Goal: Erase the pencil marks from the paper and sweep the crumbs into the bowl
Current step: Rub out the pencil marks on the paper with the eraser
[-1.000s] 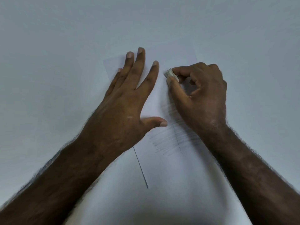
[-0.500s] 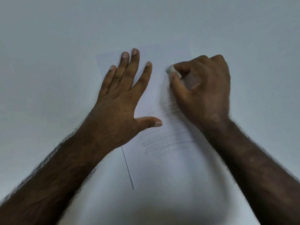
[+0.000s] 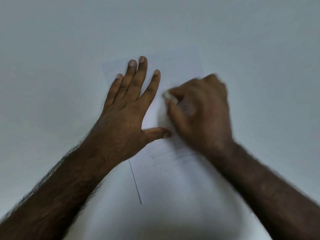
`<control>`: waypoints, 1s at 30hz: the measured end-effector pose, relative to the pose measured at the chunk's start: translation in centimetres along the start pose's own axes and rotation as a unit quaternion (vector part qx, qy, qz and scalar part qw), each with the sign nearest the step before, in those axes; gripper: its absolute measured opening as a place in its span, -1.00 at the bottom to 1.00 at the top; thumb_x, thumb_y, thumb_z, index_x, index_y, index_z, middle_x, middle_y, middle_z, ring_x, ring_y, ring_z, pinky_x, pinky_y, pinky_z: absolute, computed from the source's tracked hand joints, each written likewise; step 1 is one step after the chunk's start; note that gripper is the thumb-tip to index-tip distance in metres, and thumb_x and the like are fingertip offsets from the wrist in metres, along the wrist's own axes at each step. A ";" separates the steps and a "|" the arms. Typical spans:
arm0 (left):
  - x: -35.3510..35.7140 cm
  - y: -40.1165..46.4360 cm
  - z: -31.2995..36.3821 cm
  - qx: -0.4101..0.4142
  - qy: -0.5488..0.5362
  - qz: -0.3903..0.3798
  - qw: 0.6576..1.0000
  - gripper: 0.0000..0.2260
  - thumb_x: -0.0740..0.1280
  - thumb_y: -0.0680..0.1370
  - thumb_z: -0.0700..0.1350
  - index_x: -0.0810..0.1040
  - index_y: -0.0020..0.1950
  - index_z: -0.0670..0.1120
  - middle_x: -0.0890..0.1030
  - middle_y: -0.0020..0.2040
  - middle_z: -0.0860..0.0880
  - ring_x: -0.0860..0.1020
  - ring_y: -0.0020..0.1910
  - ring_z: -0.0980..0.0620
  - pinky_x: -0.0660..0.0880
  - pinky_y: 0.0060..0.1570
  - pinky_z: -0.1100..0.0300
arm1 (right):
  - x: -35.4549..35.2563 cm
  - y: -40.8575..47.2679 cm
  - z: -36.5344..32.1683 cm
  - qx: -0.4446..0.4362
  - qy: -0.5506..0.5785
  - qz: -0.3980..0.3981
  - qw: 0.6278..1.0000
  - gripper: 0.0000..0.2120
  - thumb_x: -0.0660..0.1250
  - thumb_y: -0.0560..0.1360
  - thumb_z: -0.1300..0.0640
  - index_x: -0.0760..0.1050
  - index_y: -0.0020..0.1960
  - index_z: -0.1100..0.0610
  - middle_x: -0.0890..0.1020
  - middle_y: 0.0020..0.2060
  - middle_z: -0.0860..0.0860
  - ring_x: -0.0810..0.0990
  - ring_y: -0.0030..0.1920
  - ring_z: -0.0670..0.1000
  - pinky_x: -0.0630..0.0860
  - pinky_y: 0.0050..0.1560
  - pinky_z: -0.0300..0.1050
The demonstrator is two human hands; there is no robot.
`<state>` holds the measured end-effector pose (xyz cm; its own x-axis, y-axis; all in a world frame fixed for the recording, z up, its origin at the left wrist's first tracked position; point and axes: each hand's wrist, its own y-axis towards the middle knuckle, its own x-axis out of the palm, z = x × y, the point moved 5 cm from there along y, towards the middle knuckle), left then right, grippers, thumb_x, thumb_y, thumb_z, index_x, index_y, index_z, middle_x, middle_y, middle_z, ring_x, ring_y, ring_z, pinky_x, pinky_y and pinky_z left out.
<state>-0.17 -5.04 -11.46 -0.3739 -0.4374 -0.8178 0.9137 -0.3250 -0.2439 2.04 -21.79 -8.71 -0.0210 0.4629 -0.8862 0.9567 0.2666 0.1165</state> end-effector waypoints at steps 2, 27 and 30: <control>0.1 0.0 0.0 0.005 -0.002 0.009 1.000 -0.07 0.30 0.58 0.35 -0.13 0.75 0.03 -0.28 0.74 -0.04 -0.33 0.70 0.02 -0.30 0.66 0.05 | 0.5 -1.5 -1.9 -0.049 0.015 -0.034 0.998 -0.91 0.46 0.60 0.09 0.74 0.03 0.06 0.71 -0.12 0.00 0.59 -0.07 0.19 0.44 -0.01 0.17; 0.1 0.1 -0.1 0.000 0.011 0.009 1.000 -0.01 0.32 0.54 0.41 -0.12 0.76 0.02 -0.26 0.74 -0.05 -0.31 0.71 0.00 -0.29 0.67 0.03 | 0.3 -0.9 -1.0 -0.035 -0.004 -0.005 0.999 -0.89 0.47 0.60 0.06 0.74 0.03 0.08 0.72 -0.11 0.01 0.59 -0.06 0.19 0.46 0.01 0.18; 0.0 0.0 0.0 0.001 0.007 -0.008 1.000 0.04 0.29 0.51 0.49 -0.16 0.75 0.03 -0.31 0.73 -0.04 -0.35 0.70 -0.01 -0.30 0.67 0.01 | -0.1 1.7 1.4 -0.005 -0.047 0.054 0.997 -0.89 0.44 0.61 0.00 0.73 0.00 -0.02 0.72 -0.13 -0.04 0.60 -0.05 0.21 0.47 0.04 0.17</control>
<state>-0.14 -5.04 -11.49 -0.3867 -0.4193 -0.8213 0.9069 -0.3345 -0.2563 4.10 -22.58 -9.01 0.1086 0.4084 -0.9063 0.9493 0.2279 0.2165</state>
